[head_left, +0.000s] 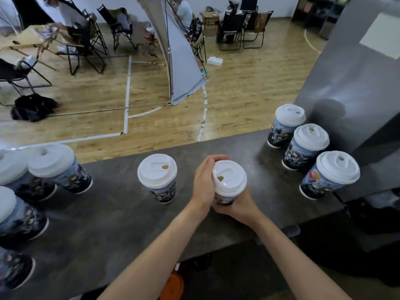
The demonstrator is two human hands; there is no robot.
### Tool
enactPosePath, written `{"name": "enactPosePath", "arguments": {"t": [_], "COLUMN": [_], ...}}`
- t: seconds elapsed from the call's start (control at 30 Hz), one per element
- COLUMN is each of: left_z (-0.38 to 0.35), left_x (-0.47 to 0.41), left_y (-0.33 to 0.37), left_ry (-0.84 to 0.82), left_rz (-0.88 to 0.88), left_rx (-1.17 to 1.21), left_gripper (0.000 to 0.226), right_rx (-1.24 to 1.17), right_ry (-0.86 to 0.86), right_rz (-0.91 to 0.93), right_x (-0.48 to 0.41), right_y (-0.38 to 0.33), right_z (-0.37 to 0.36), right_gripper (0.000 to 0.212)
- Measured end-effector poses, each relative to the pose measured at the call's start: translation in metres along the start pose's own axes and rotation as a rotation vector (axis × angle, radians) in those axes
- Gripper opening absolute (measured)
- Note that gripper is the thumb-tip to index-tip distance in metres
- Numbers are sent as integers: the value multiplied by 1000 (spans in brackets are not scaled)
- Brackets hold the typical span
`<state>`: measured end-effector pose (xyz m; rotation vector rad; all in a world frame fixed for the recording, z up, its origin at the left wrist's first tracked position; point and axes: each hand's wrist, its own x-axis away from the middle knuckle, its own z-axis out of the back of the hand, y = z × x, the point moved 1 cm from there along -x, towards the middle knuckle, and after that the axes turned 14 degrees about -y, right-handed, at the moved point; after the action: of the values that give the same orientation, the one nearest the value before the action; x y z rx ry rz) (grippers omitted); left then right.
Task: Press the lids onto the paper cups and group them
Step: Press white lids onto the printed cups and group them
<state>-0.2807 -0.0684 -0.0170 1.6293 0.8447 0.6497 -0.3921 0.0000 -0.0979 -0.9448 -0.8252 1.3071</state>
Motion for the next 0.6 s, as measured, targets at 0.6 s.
{"name": "enactPosePath", "arguments": {"t": [0.6], "left_z": [-16], "left_x": [-10], "left_y": [11], "left_ry": [-24], "left_rz": [97], "left_rx": [-205], "left_gripper": [36], "right_rx": [-166], "right_ry": [-58], "right_rz": [46], "right_x": [2], "right_y": [12], "right_z": [10], "right_gripper": [89]}}
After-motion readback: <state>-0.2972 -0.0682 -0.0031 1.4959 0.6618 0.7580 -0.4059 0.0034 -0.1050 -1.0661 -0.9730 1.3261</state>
